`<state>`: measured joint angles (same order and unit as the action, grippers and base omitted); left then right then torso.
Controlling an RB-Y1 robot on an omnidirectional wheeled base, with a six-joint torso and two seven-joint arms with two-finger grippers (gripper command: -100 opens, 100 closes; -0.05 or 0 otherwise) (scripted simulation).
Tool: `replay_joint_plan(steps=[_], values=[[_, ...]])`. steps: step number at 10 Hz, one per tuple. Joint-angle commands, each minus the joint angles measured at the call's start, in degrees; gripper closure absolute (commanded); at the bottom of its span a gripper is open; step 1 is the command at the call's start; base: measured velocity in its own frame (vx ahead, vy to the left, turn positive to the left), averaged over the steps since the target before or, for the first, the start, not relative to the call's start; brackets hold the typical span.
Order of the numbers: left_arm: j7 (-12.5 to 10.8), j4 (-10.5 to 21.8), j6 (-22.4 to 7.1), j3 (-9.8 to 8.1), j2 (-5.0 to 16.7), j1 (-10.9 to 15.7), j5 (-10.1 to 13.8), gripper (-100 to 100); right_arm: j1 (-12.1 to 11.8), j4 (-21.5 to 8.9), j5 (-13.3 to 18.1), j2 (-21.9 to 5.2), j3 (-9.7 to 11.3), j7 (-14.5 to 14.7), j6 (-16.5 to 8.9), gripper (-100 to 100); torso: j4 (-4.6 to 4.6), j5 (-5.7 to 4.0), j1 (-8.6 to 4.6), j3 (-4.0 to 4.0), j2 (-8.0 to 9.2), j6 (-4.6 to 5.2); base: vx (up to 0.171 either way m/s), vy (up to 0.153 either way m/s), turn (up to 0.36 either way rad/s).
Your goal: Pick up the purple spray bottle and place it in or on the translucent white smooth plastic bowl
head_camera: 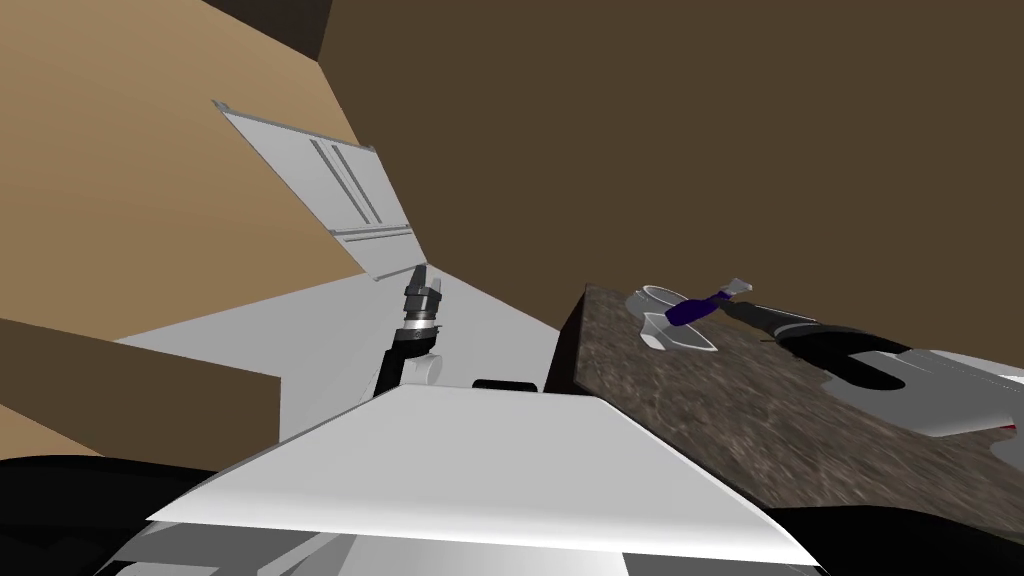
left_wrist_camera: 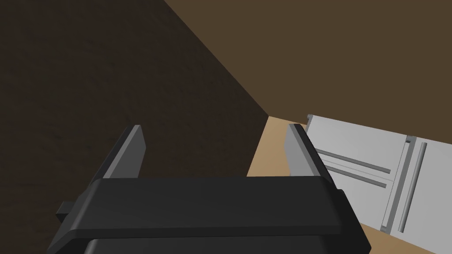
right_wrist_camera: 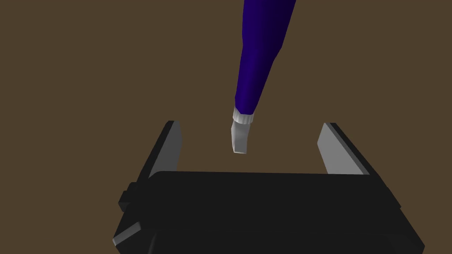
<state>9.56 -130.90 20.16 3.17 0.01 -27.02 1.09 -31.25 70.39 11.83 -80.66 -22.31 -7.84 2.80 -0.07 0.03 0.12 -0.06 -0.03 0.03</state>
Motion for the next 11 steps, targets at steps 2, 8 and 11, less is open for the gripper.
replay_joint_plan(steps=[2, 8, 11], values=[[0.00, 0.00, 0.00, 0.00, 0.00, 0.00, 0.00, 0, -1.51, 0.78, -1.47, -3.60, -0.05, -2.34, -0.32, -100, 0.00, 0.00, 0.00, -0.01, -0.01, 0.00, 0.019, -0.001, -0.084], [0.00, 0.00, 0.00, 0.00, 0.00, 0.00, 0.00, 0, -2.87, 1.58, -2.15, -5.10, -0.66, -3.37, -0.64, 0, 0.01, -0.02, -0.02, 0.02, 0.05, -0.01, 0.006, 0.000, -0.020], [0.00, 0.00, 0.00, 0.00, 0.00, 0.00, 0.00, 0, -2.87, 1.58, -2.15, -5.10, -0.66, -3.37, -0.64, 0, 0.01, -0.03, -0.03, 0.03, 0.05, -0.01, 0.000, 0.000, 0.000]])
